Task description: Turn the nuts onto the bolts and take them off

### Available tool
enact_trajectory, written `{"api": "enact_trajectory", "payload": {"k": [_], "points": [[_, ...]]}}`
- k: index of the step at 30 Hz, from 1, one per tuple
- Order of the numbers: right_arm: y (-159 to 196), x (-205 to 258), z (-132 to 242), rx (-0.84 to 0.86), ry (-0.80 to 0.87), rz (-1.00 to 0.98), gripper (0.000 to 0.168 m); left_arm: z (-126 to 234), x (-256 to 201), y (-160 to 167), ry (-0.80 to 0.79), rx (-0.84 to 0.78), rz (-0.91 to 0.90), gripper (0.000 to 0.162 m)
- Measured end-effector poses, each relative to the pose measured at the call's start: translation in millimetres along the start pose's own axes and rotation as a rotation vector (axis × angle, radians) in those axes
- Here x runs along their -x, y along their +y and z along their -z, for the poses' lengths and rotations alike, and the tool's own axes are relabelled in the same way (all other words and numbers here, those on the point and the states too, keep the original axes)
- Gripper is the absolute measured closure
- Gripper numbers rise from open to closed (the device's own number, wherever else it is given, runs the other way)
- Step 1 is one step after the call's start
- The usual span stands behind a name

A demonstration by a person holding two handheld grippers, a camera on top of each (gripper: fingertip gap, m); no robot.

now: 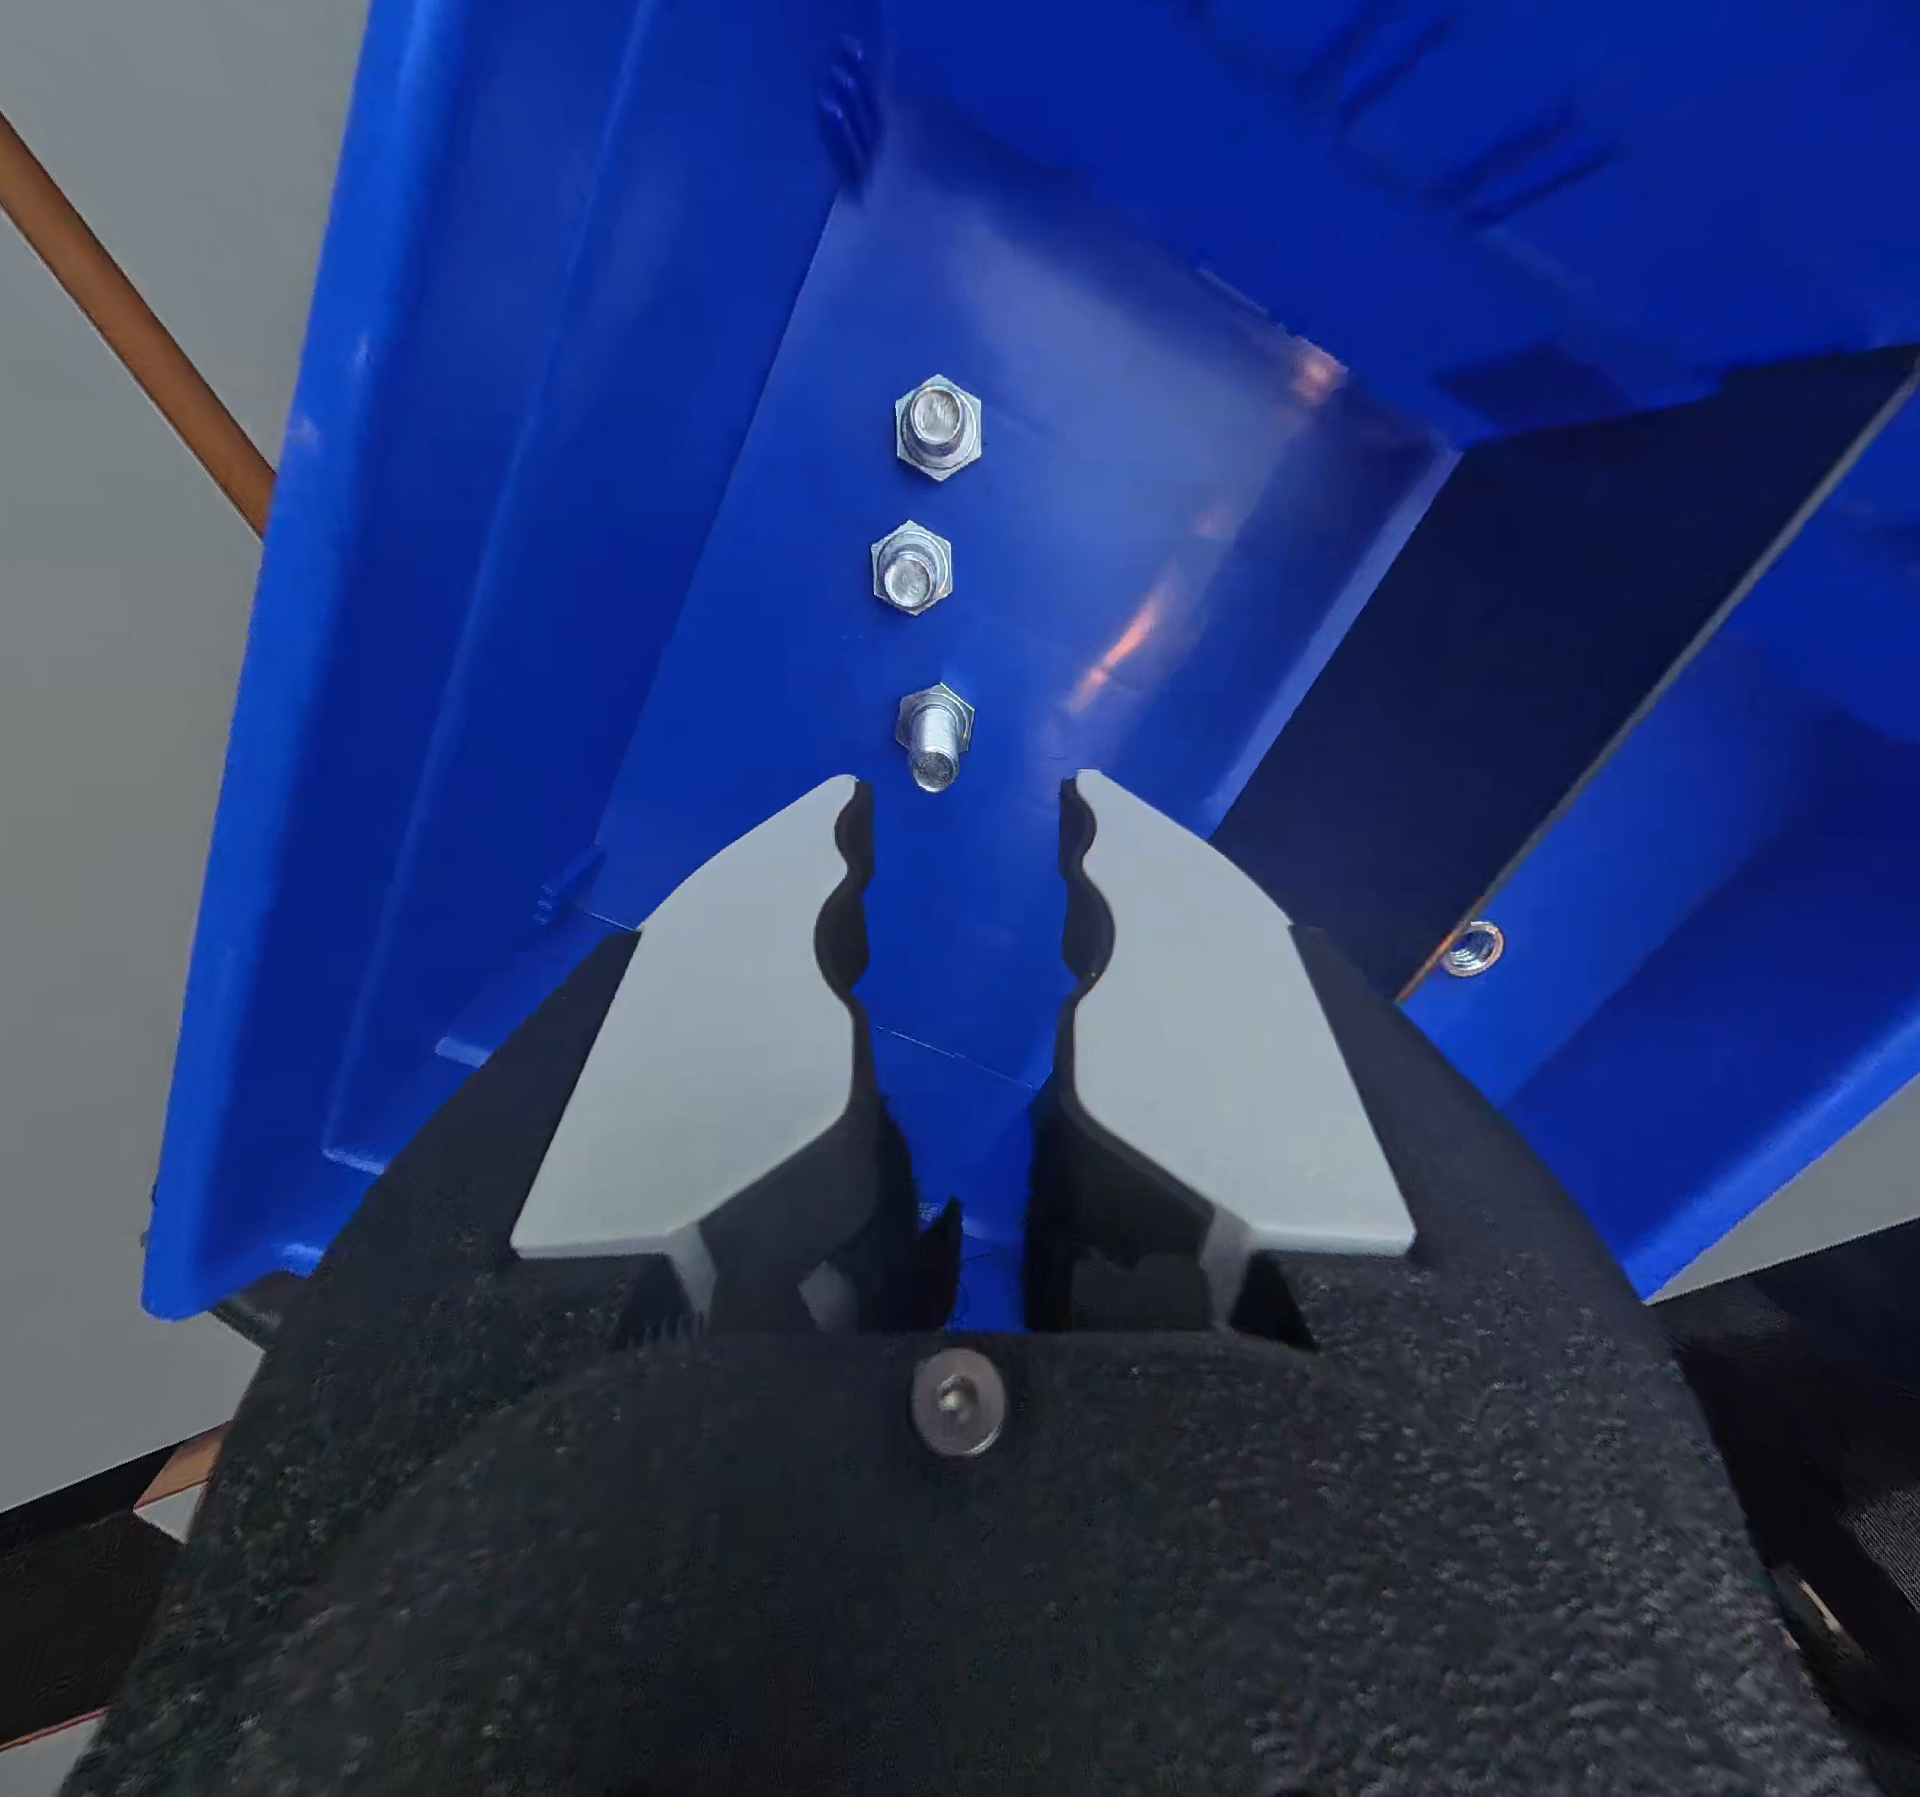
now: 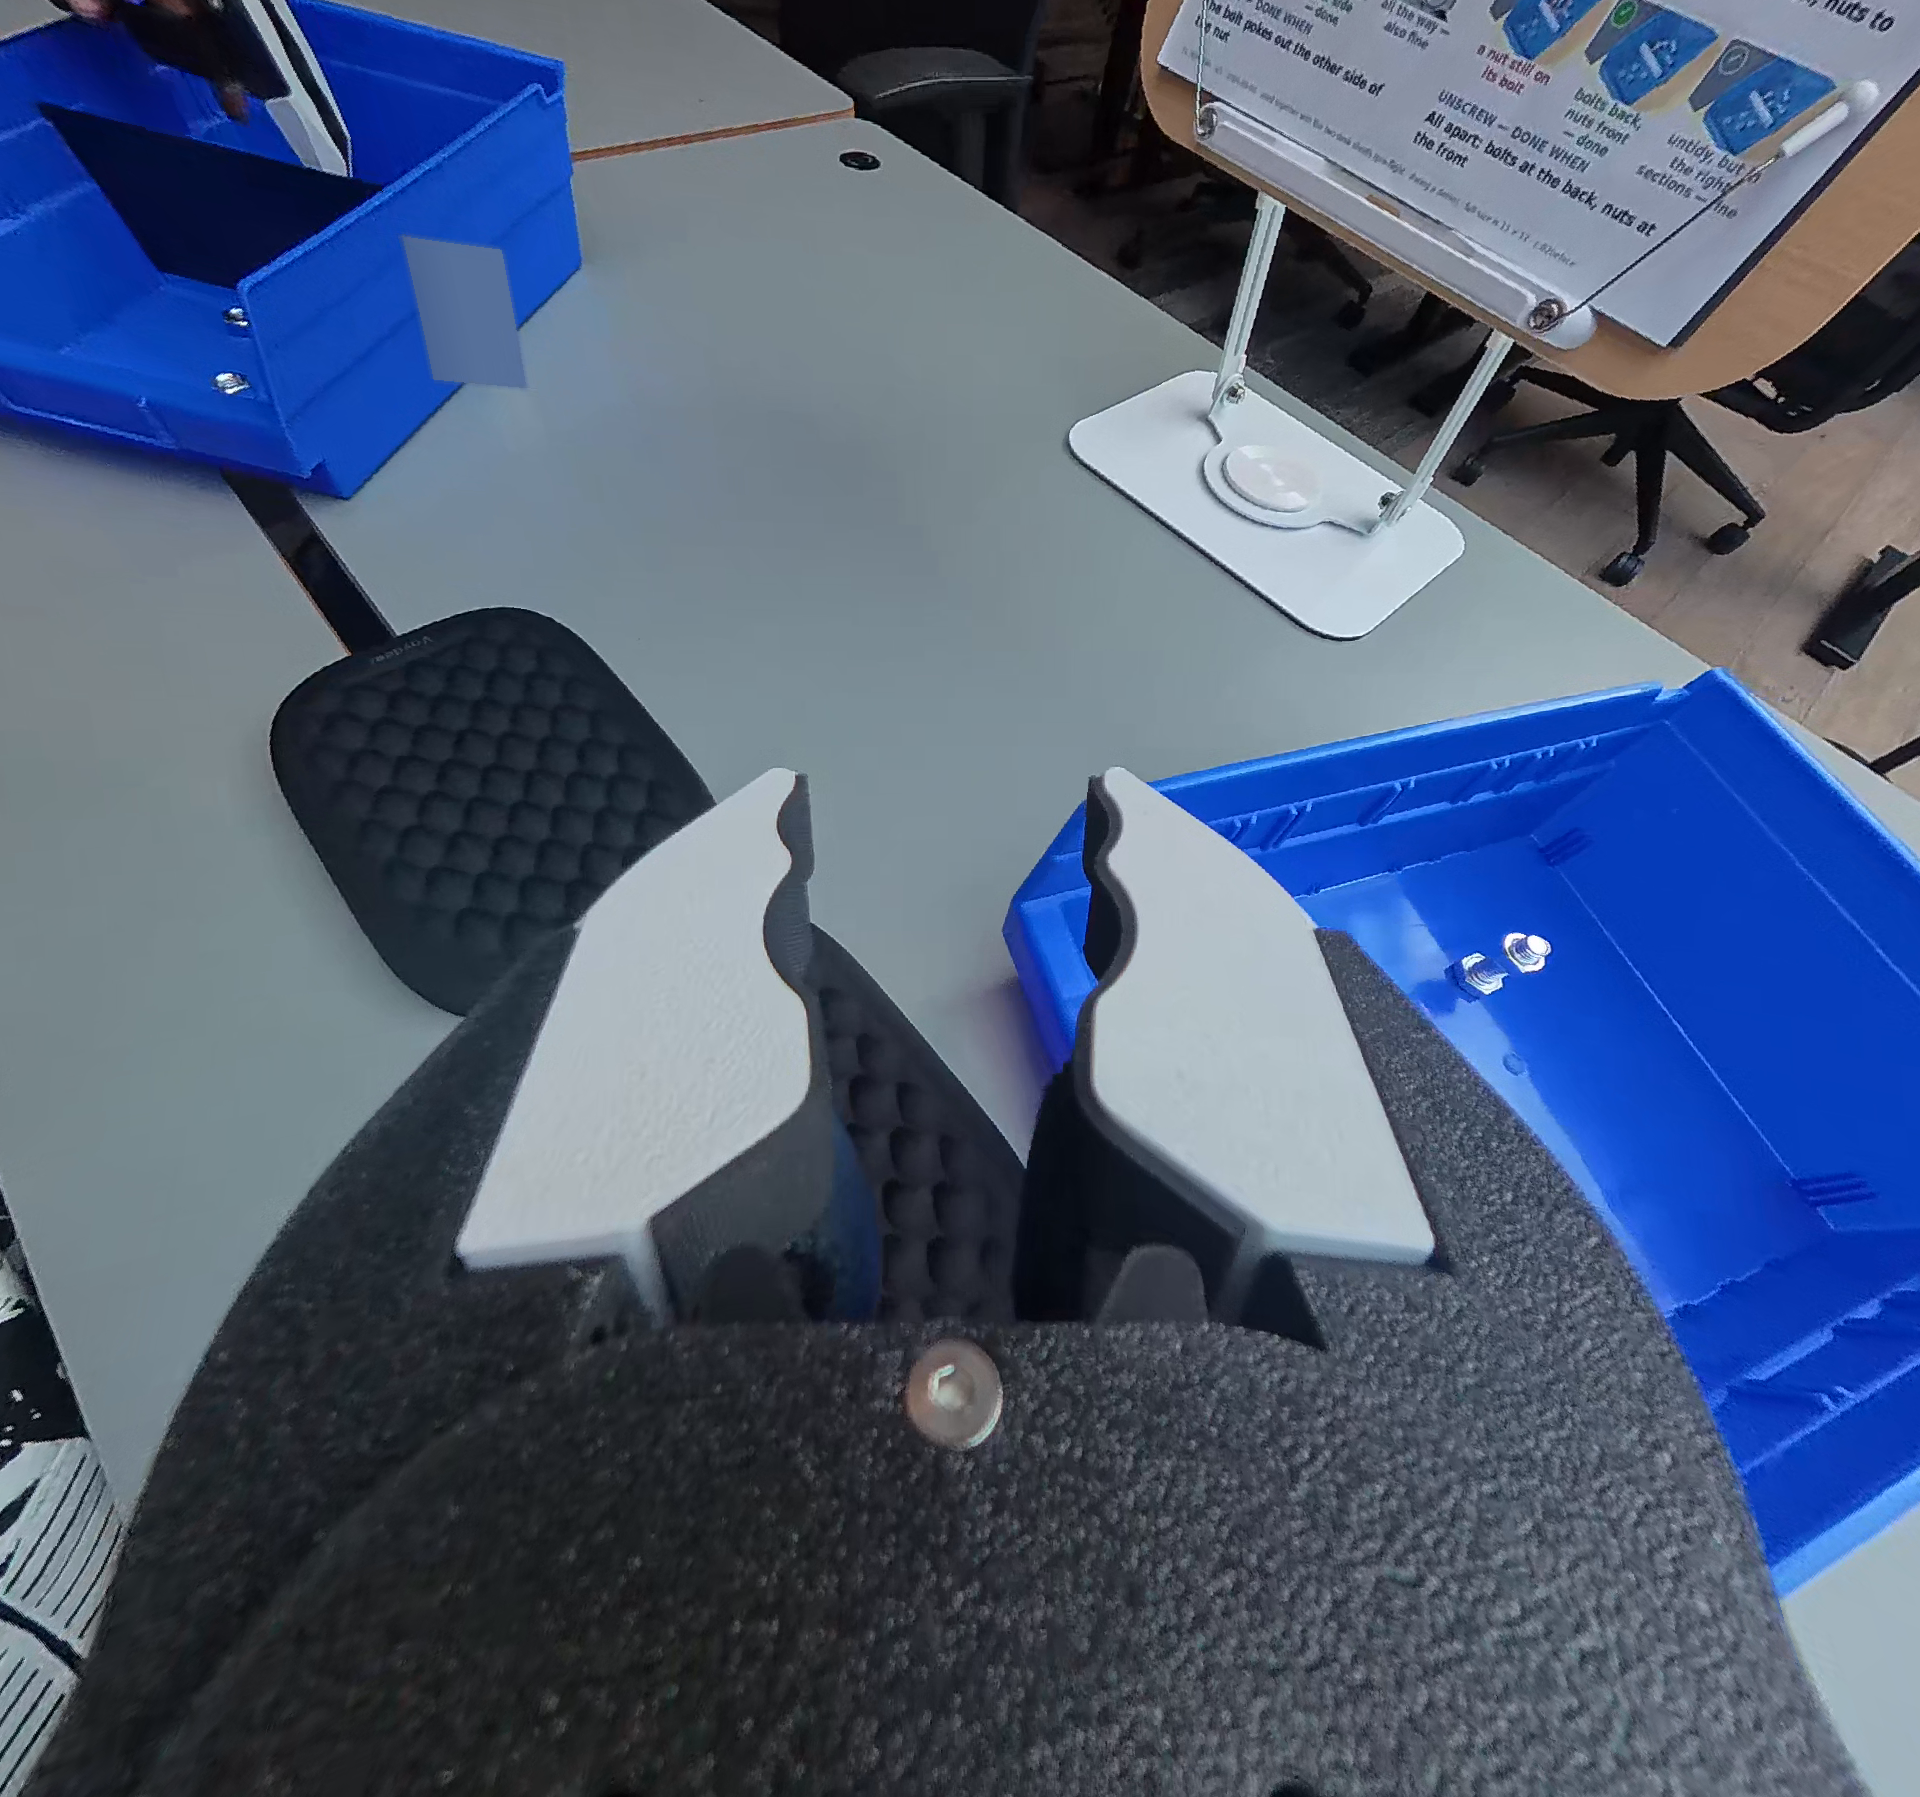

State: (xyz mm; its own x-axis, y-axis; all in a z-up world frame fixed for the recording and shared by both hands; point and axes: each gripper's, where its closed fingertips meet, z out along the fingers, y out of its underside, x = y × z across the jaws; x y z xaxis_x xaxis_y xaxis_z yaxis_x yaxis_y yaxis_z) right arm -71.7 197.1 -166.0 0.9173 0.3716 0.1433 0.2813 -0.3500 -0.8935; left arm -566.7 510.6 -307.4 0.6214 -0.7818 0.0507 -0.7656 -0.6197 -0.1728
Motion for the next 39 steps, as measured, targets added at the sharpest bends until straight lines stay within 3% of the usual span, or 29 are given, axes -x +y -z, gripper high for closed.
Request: {"api": "enact_trajectory", "payload": {"k": [4,6,8,14,18,21,26,30,34,39], "points": [[-3,0,5,-0.01,0.011,0.008,0.119,-11,7,-1,-0.015,0.03,0.009,0.134],[-4,-1,7,-0.016,0.019,0.013,0.119,-16,8,2,-0.006,0.045,0.013,0.148],[-5,-1,8,-0.017,0.023,0.015,0.119,-15,8,3,0.001,0.052,0.005,0.152],[-4,10,8,-0.016,0.0,0.024,0.12,39,5,-20,-0.084,0.016,-0.08,0.152],[0,27,3,-0.005,-0.033,0.033,0.121,94,-49,-70,-0.096,-0.106,-0.265,0.152],[4,38,-2,0.002,-0.055,0.028,0.121,105,-119,-109,-0.053,-0.159,-0.461,0.152],[11,49,-2,0.007,-0.073,0.01,0.123,62,-239,-149,0.002,-0.13,-0.781,0.153],[19,50,1,0.02,-0.068,-0.013,0.123,13,-320,-159,0.077,-0.076,-0.966,0.153],[25,47,6,0.033,-0.047,-0.013,0.124,-22,-359,-163,0.079,-0.012,-1.054,0.152],[28,44,9,0.026,-0.039,-0.029,0.124,-44,-375,-162,0.074,0.04,-1.096,0.152]]}}
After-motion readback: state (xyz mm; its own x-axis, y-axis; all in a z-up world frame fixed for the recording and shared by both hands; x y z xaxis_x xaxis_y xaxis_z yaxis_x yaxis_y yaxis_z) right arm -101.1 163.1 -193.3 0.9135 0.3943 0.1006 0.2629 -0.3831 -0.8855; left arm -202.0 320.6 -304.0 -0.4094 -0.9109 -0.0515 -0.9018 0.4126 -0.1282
